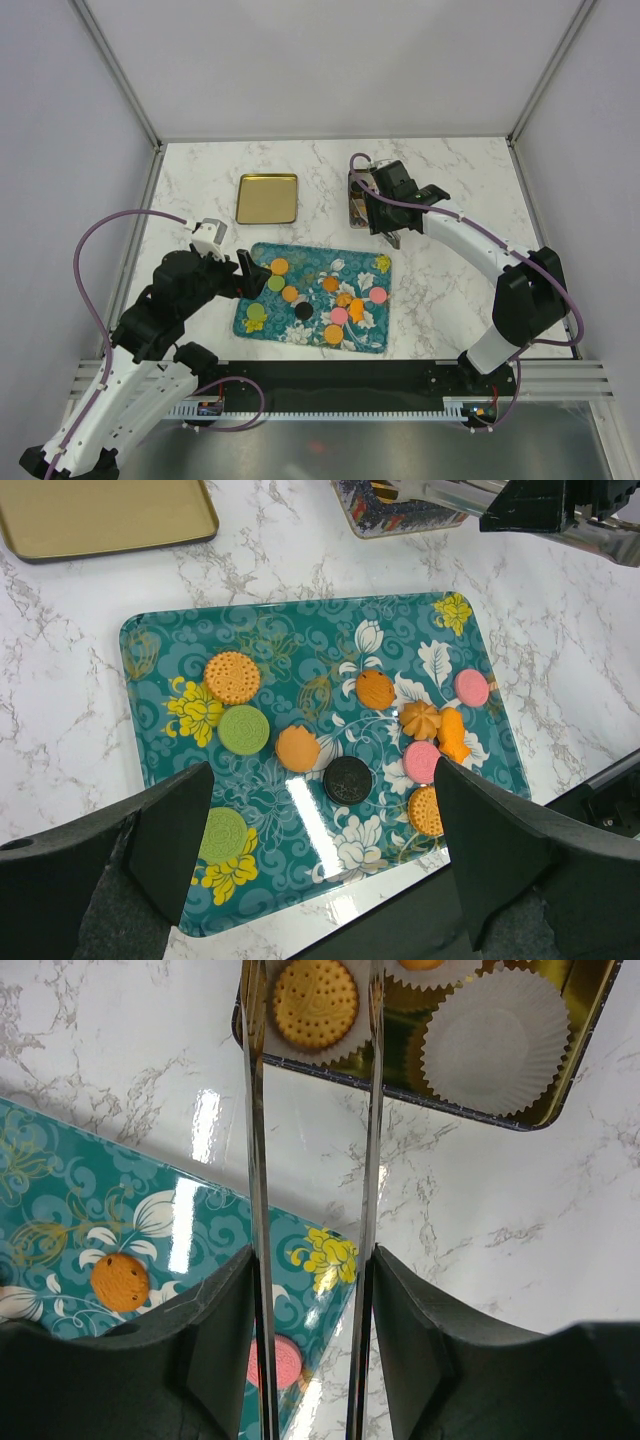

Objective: Pack the cookies

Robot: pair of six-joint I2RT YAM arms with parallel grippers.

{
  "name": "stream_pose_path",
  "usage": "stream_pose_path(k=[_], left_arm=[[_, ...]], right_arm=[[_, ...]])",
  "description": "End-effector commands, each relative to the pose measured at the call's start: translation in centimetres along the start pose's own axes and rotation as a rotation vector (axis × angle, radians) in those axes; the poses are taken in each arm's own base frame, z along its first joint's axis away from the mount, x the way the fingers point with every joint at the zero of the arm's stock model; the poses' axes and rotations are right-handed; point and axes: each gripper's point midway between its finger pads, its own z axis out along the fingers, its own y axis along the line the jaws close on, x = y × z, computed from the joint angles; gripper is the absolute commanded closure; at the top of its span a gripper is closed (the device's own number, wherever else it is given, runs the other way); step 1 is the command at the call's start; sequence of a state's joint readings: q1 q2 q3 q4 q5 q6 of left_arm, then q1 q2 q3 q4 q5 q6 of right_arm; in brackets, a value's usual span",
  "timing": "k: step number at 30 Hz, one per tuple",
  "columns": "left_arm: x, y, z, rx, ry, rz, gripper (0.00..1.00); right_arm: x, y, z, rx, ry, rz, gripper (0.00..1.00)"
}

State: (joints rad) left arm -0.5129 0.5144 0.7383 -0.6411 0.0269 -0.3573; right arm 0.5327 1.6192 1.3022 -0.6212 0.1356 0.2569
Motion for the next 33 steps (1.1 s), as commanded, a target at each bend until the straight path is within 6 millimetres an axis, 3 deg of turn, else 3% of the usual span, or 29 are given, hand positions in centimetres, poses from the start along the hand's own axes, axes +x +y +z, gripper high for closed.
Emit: stream_pose_path(k=[1, 8, 14, 17, 20, 23, 27, 32, 33], left_arm=[[-0.6, 0.0, 0.0, -0.004, -0.022, 0.018, 0.00], [-0.6, 0.0, 0.0, -0.006, -0.025, 0.018, 0.00], [-0.7, 0.0, -0.1, -0.004, -0.026, 0.018, 0.00], [-0.6, 0.0, -0.1, -0.005, -0.026, 0.018, 0.00], [-0.7, 0.0, -0.1, -0.003, -0.029, 0.018, 0.00], [-0.7, 0.0, -0.1, -0.002, -0.030, 0.018, 0.00], [-0.8, 0.0, -0.1, -0.002, -0.032, 0.018, 0.00], [-0.7, 0.0, -0.2, 0.000, -0.032, 0.018, 0.00], [-0.8, 0.0, -0.2, -0.001, -0.033, 0.018, 0.00]], right_arm=[[-1.8, 0.3, -0.6, -0.017, -0.062, 0.003, 0.45], [-2.6, 0.0, -1.6, -0.003, -0.087, 0.004, 0.44], [-4.9, 0.0, -5.0, -0.020, -0.163, 0.017, 0.44], [-4.9, 0.6, -6.4, -0.052, -0.174, 0.017, 0.45], [-3.6, 1.6, -7.6, -0.073, -0.177, -0.003, 0.45], [-0.4, 3.2, -8.0, -0.070, -0.147, -0.055, 0.46], [4.1, 7.0, -9.2, -0.128, -0.111, -0.133, 0.46], [9.0, 9.2, -10.0, -0.192, -0.056, -0.174, 0.46], [10.1, 10.6, -10.6, -0.222, -0.051, -0.198, 0.46]])
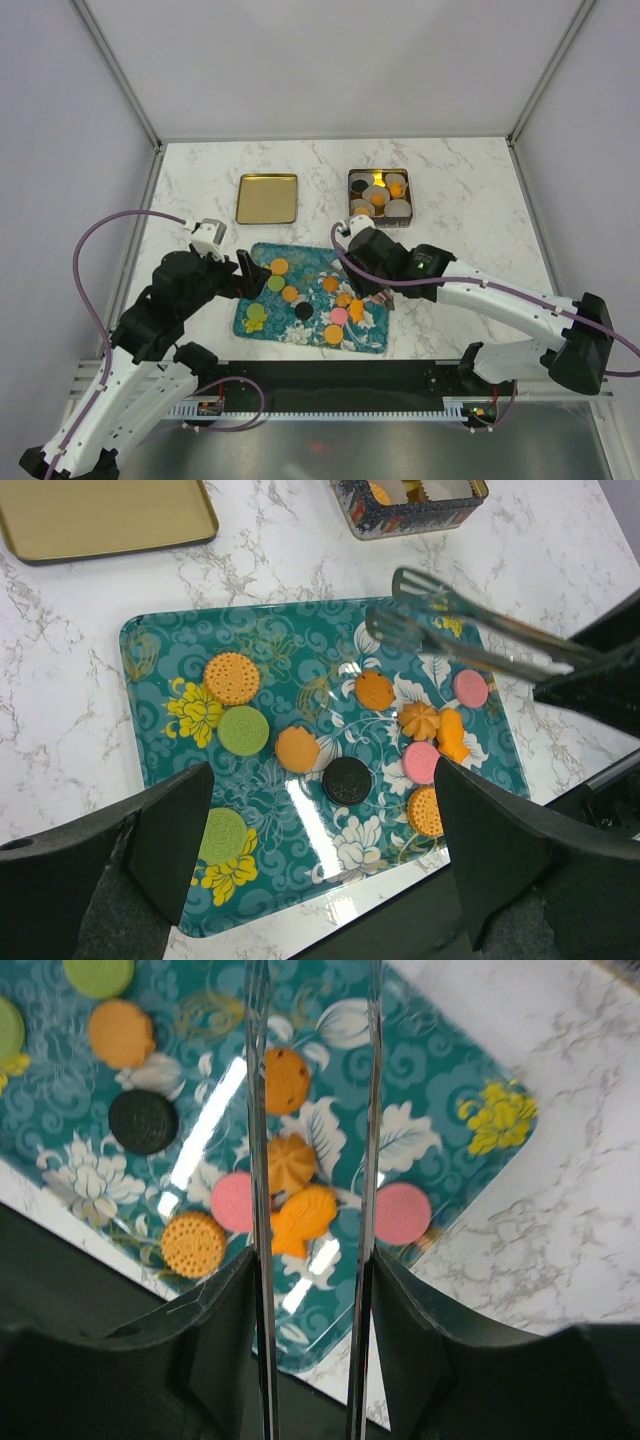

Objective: Pack the cookies

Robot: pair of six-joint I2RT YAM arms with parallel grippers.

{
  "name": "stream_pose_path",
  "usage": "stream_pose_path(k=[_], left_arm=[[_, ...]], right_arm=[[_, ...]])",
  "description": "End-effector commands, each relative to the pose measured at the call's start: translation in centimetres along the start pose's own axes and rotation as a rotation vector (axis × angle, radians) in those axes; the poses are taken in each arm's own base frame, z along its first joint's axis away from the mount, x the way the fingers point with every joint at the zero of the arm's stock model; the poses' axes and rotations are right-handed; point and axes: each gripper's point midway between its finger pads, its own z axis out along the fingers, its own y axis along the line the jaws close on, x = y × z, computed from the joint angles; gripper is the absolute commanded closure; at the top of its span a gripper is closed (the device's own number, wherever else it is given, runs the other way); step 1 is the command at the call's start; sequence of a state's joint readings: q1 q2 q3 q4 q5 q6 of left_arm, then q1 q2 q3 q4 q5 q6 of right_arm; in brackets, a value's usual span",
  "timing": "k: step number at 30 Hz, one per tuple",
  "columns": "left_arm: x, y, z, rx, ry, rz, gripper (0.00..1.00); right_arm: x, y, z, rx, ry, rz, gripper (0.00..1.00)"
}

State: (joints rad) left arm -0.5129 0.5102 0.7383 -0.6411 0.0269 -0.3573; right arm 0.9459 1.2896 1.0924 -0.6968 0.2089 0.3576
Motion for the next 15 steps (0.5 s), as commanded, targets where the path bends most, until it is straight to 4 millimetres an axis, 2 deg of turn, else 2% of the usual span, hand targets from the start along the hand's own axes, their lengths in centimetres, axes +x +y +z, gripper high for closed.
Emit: stream_pose_path(k=[1, 6, 12, 15], left_arm=[[-0.7, -0.1, -0.1, 0.000, -0.028, 0.018, 0.00], [-0.6, 0.0, 0.0, -0.001, -0.024, 0.018, 0.00], [-0.5, 0.0, 0.1, -0.002, -0.017, 0.018, 0.00], [-0.5, -0.1, 0.0, 0.000, -0.018, 0.018, 0.00]], right_arm=[[1.6, 2.6, -1.1, -0.028, -0.008, -0.002, 0.46], [3.5, 5.7, -1.5, -0.049, 0.008, -0.065, 0.45], [4.9, 8.1, -1.6, -0.073, 0.019, -0.112, 0.43], [5.6, 8.7, -1.4, -0.065, 0.034, -0.139, 0.43]])
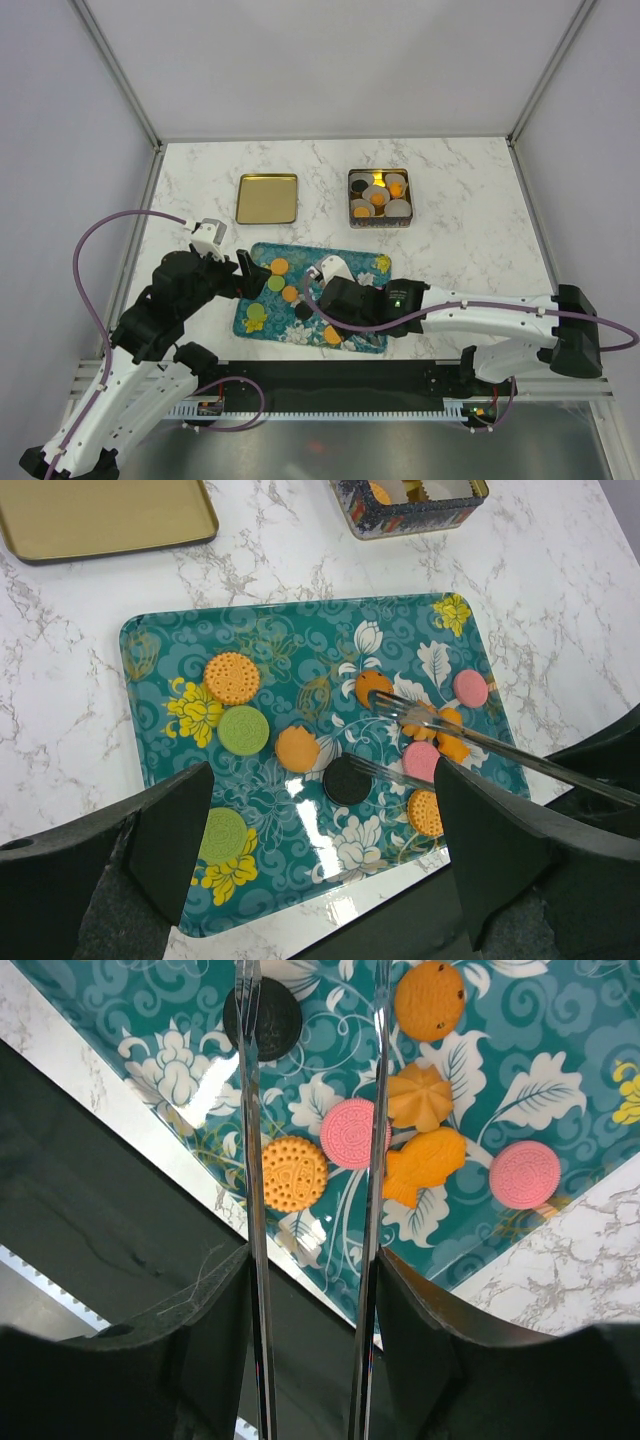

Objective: Pack the cookies

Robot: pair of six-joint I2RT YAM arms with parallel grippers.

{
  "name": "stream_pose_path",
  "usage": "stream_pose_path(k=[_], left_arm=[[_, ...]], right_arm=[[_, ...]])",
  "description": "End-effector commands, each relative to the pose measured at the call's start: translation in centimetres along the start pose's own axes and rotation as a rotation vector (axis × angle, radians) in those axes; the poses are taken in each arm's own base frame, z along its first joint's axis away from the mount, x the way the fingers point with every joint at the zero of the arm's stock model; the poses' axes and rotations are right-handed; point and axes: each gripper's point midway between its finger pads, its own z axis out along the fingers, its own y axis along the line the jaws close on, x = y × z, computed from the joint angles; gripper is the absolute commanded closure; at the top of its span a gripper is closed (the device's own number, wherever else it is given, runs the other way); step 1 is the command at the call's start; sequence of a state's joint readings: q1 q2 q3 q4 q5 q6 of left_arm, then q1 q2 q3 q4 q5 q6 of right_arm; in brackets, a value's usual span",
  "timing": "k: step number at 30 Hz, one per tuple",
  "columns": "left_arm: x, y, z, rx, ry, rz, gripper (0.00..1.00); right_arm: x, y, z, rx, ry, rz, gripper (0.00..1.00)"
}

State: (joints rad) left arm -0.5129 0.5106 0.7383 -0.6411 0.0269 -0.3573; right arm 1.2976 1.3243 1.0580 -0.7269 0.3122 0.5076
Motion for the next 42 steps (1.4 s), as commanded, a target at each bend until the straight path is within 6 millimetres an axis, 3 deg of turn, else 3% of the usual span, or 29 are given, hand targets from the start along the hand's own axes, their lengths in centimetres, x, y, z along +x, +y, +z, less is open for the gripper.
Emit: stream_pose_path(k=[1, 14, 26, 34, 37, 42], left_arm=[[-0.6, 0.0, 0.0, -0.001, -0.019, 0.017, 0.00], [-0.6, -0.1, 0.1, 0.000, -0.019, 0.018, 0.00], [-0.6, 0.0, 0.1, -0.001, -0.019, 0.018, 0.00], [-0.6, 0.0, 0.0, -0.001, -0.025, 0.018, 0.00], [-0.6, 0.0, -0.1, 0.000, -0.027, 0.018, 0.00], [-0.7, -0.1, -0.1, 0.002, -0.028, 0.018, 0.00]], right_arm=[[-0.5, 0.8, 0.2, 0.022, -0.021, 0.008, 0.42], [-0.4, 3.3, 0.0, -0.009, -0.027, -0.020, 0.41], [0.4, 3.4, 1.4, 0.021, 0.005, -0.050, 0.41], [0.5, 3.5, 1.8, 0.024, 0.013, -0.060, 0.49], [-0.1, 3.5, 1.1, 0.017, -0.006, -0.051, 0.59], [-1.6, 2.4, -0.1, 0.031, -0.039, -0.020, 0.65]])
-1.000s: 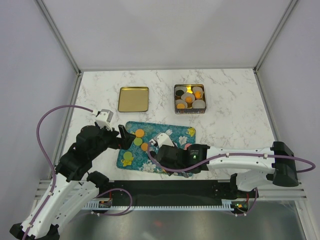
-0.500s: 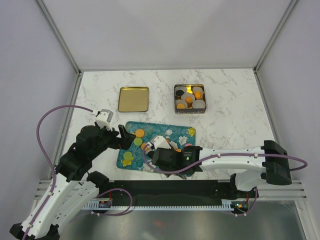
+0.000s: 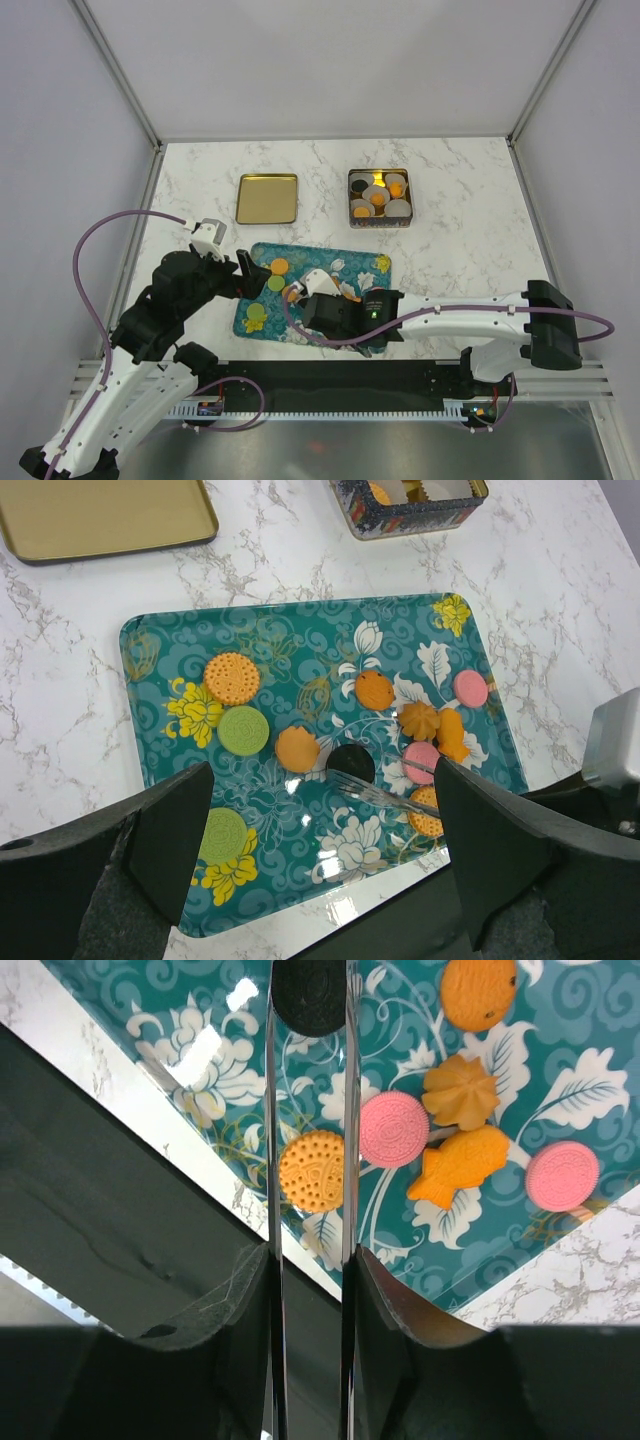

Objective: Pack the cookies

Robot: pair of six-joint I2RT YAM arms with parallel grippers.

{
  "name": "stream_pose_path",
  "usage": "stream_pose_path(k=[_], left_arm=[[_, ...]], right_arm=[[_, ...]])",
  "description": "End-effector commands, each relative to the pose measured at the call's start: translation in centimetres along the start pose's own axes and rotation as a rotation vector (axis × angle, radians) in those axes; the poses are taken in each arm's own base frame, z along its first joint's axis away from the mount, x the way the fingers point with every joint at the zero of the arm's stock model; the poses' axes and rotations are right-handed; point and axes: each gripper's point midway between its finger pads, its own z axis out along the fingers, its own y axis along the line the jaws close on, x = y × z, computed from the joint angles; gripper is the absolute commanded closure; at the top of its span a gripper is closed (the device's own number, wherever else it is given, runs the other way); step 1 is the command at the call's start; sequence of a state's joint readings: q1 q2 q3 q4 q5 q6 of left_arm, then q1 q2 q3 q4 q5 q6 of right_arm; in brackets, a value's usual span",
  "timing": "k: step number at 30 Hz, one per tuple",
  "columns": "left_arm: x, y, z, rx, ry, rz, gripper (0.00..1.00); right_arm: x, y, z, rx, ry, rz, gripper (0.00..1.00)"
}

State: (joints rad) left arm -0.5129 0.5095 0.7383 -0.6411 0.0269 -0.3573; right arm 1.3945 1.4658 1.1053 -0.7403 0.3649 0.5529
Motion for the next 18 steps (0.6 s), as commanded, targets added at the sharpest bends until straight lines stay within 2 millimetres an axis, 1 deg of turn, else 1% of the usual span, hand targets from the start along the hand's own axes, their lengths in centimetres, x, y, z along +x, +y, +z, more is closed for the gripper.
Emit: stream_pose_path(k=[1, 3, 4, 7, 8, 10, 11, 12, 13, 14, 15, 16, 17, 18], left_arm=[[-0.7, -0.2, -0.1, 0.005, -0.029, 0.018, 0.00], [-0.6, -0.2, -0.1, 0.006, -0.027, 0.018, 0.00], [-0.6, -0.2, -0.1, 0.007, -0.025, 0.018, 0.00], [-0.6, -0.2, -0.1, 0.008, -0.023, 0.016, 0.00], [-0.6, -0.2, -0.1, 0.007, -0.023, 0.016, 0.00], [-0.6, -0.2, 0.0, 0.007, -0.020, 0.016, 0.00], [-0.5, -0.2, 0.1, 0.008, -0.013, 0.017, 0.00], [-0.4, -0.2, 0.2, 0.007, -0.010, 0.018, 0.00], [-0.3, -0.2, 0.3, 0.009, -0.003, 0.018, 0.00], [-0.2, -0.2, 0.5, 0.004, 0.007, 0.018, 0.00], [-0.1, -0.2, 0.6, 0.005, 0.012, 0.017, 0.00], [-0.1, -0.2, 0.6, 0.007, 0.015, 0.017, 0.00], [0.0, -0.2, 0.7, 0.005, 0.020, 0.017, 0.00], [0.1, -0.2, 0.8, 0.007, 0.028, 0.018, 0.00]], right_arm=[[-3.8, -1.2, -2.3, -0.004, -0.107, 0.069, 0.66], [-4.6, -2.1, -2.6, -0.001, -0.116, 0.082, 0.68], [-5.1, -3.1, -2.5, 0.010, -0.118, 0.106, 0.68], [-6.8, -5.2, -2.9, 0.033, -0.142, 0.131, 0.68], [-7.6, -7.1, -2.7, 0.062, -0.147, 0.166, 0.68], [-8.8, -9.3, -2.8, 0.093, -0.161, 0.190, 0.68], [-9.5, -11.6, -2.5, 0.131, -0.163, 0.237, 0.67], [-10.4, -12.8, -2.8, 0.148, -0.179, 0.260, 0.67], [-10.8, -15.4, -2.8, 0.189, -0.183, 0.310, 0.67], [-11.1, -16.5, -2.5, 0.207, -0.178, 0.318, 0.67], [-11.9, -17.7, -2.8, 0.220, -0.194, 0.337, 0.67], [-12.0, -20.1, -2.9, 0.259, -0.195, 0.384, 0.66], [-12.2, -21.3, -2.6, 0.279, -0.191, 0.396, 0.66], [-12.9, -22.3, -2.9, 0.288, -0.209, 0.414, 0.66]])
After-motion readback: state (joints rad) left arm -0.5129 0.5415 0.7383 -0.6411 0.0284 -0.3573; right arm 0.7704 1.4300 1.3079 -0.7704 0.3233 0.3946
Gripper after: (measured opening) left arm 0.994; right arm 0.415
